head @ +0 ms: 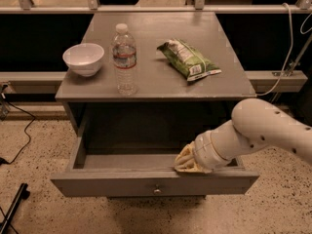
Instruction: Open top drawer
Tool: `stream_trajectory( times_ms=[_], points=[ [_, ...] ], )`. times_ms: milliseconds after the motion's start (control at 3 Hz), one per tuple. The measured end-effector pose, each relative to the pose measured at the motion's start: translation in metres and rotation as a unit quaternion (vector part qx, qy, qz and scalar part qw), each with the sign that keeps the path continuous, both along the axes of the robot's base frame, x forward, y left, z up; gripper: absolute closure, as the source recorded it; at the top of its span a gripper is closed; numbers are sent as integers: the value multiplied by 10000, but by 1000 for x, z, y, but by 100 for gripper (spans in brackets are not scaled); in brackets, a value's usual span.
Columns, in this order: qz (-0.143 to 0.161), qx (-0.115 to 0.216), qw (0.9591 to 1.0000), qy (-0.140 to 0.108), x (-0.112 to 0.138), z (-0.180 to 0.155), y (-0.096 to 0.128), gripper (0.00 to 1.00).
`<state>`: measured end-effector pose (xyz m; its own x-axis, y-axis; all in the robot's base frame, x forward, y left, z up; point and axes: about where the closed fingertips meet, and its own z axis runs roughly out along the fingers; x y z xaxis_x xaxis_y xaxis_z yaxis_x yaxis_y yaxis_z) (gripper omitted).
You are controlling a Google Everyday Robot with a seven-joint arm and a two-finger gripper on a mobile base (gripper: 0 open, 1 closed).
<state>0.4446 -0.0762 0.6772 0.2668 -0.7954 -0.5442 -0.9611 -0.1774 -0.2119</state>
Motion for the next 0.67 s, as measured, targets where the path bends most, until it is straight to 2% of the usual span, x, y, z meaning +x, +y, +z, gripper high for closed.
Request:
stream_trajectory(
  times_ms=[333, 667],
  points=[
    [-83, 188, 9997, 100, -8, 1, -2, 100],
    [-296, 188, 9993, 113, 7, -9, 9, 100]
  ],
)
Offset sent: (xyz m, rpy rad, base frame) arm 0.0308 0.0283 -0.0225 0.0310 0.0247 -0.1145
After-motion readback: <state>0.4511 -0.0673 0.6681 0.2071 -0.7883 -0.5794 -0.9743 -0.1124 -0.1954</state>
